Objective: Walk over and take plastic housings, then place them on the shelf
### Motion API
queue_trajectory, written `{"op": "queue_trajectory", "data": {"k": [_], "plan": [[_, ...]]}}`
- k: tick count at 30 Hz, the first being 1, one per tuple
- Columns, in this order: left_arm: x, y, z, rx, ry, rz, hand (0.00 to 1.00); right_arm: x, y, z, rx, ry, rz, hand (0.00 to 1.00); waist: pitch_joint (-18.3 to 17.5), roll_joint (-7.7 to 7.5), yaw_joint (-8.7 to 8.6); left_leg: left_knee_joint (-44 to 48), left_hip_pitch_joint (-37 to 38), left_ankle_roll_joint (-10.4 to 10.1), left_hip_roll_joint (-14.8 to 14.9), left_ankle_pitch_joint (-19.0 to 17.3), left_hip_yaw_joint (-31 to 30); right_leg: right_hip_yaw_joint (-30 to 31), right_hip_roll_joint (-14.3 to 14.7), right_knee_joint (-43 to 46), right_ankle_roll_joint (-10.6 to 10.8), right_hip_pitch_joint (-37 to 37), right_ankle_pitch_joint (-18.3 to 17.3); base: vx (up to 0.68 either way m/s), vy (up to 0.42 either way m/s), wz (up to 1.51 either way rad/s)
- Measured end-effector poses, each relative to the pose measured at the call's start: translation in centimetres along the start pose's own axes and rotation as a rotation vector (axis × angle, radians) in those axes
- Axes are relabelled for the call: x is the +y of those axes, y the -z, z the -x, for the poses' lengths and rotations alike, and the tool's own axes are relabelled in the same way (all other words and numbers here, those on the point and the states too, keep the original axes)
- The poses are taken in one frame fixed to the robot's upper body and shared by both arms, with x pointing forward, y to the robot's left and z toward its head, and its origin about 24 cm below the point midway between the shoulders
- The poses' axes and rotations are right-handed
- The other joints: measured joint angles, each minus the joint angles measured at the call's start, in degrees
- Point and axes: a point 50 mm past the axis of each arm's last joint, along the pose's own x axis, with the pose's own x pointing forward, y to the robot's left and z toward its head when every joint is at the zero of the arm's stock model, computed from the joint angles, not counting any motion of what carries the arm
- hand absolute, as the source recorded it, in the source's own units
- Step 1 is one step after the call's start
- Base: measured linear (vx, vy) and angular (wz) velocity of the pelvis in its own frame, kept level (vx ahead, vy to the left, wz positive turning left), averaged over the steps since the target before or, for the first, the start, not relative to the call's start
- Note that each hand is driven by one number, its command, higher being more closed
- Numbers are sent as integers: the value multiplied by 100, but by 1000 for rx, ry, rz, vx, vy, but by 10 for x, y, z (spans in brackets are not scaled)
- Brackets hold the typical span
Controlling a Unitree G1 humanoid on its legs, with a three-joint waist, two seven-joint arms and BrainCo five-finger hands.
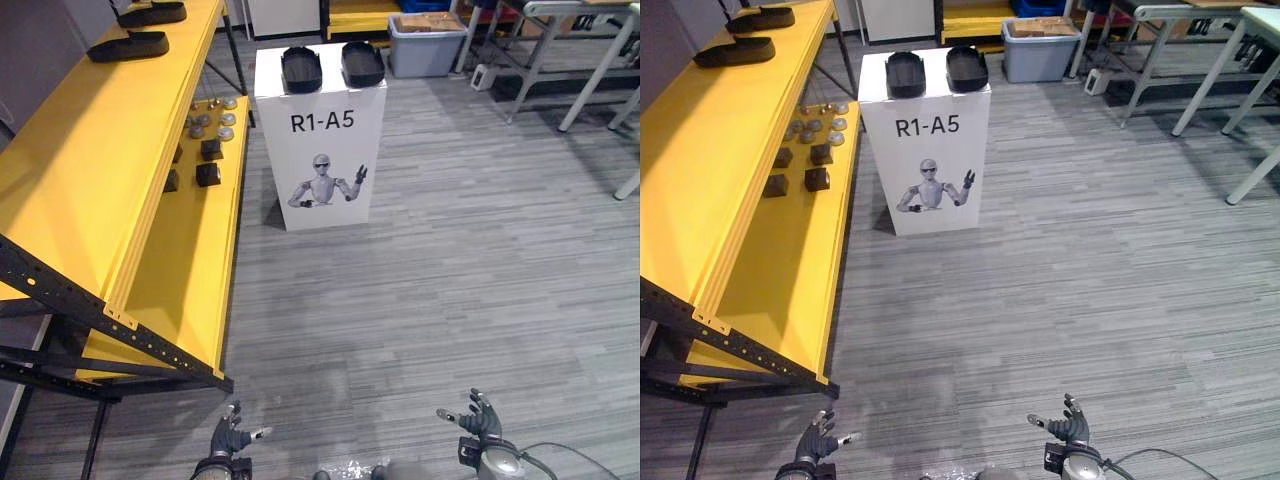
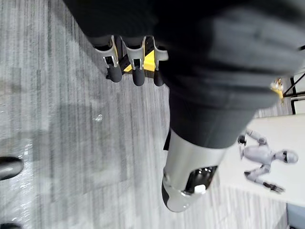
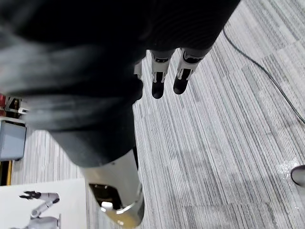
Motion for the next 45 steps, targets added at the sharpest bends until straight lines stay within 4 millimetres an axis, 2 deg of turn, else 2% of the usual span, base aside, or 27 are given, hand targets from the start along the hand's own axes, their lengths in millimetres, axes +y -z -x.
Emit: {"op": "queue_trajectory", "data": {"k": [3,4,5,6,7,9,10,11,12,13,16,19,20,22,23,24,25,26,28,30,32,34,38,40,41,44,45], "plan": [[-1,-15,-8,-40,0,9,0,2,-7,-3,-17,0,5,0,185,-2,-147,-230,445,-32,192,-109,-300,-230,130,-1523,-190,-303,257,358,-73,49],[-4,-27,-13,-71,13,-2,0,0,-8,-4,-18,4,5,0,244,-68,-234,-519,700,-157,268,-117,-510,-300,126,-2497,-194,-414,869,468,-176,76],[-6,-30,-15,-81,20,-9,0,-1,-7,-4,-15,8,6,0,248,-86,-280,-608,776,-220,307,-138,-611,-301,112,-2696,-176,-437,1168,632,-291,90],[-10,-34,-16,-90,35,-19,0,-2,-7,-4,-13,14,5,0,227,-67,-362,-758,907,-363,456,-195,-788,-309,171,-2700,-344,-426,1773,484,-272,63],[-10,-36,-17,-94,39,-22,0,-2,-8,-4,-16,14,3,0,224,-71,-400,-770,925,-435,533,-210,-795,-320,219,-2642,-622,-435,1978,637,-367,42],[-14,-39,-21,-92,45,-21,0,4,-19,-9,-40,5,-8,0,221,-33,-396,-550,856,-836,749,-17,-776,-486,316,-1987,-1070,-634,1592,682,-386,13],[-17,-40,-22,-91,49,-10,0,5,-23,-11,-48,3,-10,0,219,-32,-461,101,616,-1126,732,175,-739,-533,332,-1979,-1171,-472,1407,585,-320,23],[-19,-40,-21,-89,49,1,0,5,-23,-11,-47,2,-8,0,219,-34,-468,613,446,-1199,736,322,-706,-544,367,-2104,-1155,-283,1340,563,-291,18],[-22,-35,-19,-76,50,12,0,7,-20,-11,-38,-5,-2,0,223,-22,-439,1899,11,-1245,800,799,-548,-508,505,-2559,-1150,270,1286,537,-263,-8],[-23,-31,-18,-64,54,14,0,10,-18,-10,-30,-18,4,0,233,-8,-354,3203,-452,-1226,1010,845,-339,-441,681,-3012,-1156,863,1286,521,-239,-23],[-28,-27,-16,-55,63,30,0,15,-20,-10,-33,-30,-21,0,233,-6,-29,4490,-1612,-1016,1230,257,145,-15,968,-3718,-1251,1915,1223,504,-131,-62],[-34,-26,-14,-52,73,44,0,17,-24,-12,-44,-33,-31,0,257,-27,161,3513,-2087,-940,1046,36,425,319,890,-3986,-1206,2334,1174,376,39,-68],[-37,-24,-13,-44,79,52,0,17,-27,-13,-50,-31,-35,0,276,-37,156,2431,-2165,-928,786,72,439,395,753,-4035,-1113,2556,1025,487,158,-40],[-41,-19,-10,-32,86,64,0,10,-19,-11,-27,-13,-35,0,250,6,167,529,-2102,-982,499,577,351,482,617,-4064,-974,2837,759,471,183,-26],[-40,-15,-9,-21,83,64,0,8,-13,-10,-3,-5,-35,0,235,85,178,-151,-2088,-962,482,1086,341,543,611,-4066,-889,3005,563,363,167,-24],[-38,-12,-7,-11,76,61,0,8,-8,-9,15,-3,-31,0,191,72,203,-120,-2040,-872,447,1502,350,606,570,-4054,-793,3125,416,485,220,-25],[-36,-10,-6,-6,73,58,0,9,-5,-8,22,-6,-32,0,109,43,237,-102,-2008,-552,306,1768,338,632,442,-4030,-697,3185,263,522,203,-14],[-35,-8,-6,1,71,57,0,10,-3,-7,30,-7,-28,0,84,-87,234,-49,-1983,-298,85,1792,352,616,234,-3904,-539,3239,143,638,214,5],[-37,-6,-5,6,76,60,0,9,0,-6,40,-6,-26,0,82,-106,242,50,-1848,-193,-29,1528,372,642,91,-2773,-269,2840,-17,518,151,4],[-27,1,-5,42,54,54,0,18,9,-2,68,-25,-39,0,129,-233,214,-119,-1018,-146,-136,1151,318,615,-128,174,244,1862,-7,546,193,3],[-23,3,-5,54,45,50,0,20,14,1,80,-36,-30,0,118,-253,151,-164,-519,-161,-167,941,222,545,-196,1063,137,1436,-91,493,127,29],[-22,-4,-9,32,42,58,0,23,13,1,78,-47,-20,0,102,-240,81,-526,47,-191,-119,895,19,136,-295,717,15,865,-165,532,36,45],[-17,-13,-14,7,33,45,0,25,11,-1,75,-54,-21,0,109,-240,8,-711,506,-505,246,692,-246,9,-13,-1785,-178,458,168,463,-107,39],[-13,-8,-12,23,22,36,0,22,20,3,98,-47,-19,0,21,-348,-39,-646,752,-827,413,442,-328,92,148,-3066,-477,741,1897,590,-292,42],[-17,-5,-11,38,26,44,0,17,22,3,108,-36,-13,0,-14,-227,-12,-576,756,-893,552,366,-342,14,275,-3094,-589,803,1873,628,-364,16],[-25,-2,-11,59,40,57,0,17,18,1,97,-31,-22,0,-28,-187,-73,433,376,-1066,749,426,-300,-66,444,-3125,-790,1014,1758,403,-253,12],[-31,-3,-11,57,47,78,0,15,21,3,105,-27,-23,0,-12,-191,-125,1372,30,-1293,776,558,-296,-145,435,-3301,-823,1343,1734,355,-209,30]]}}
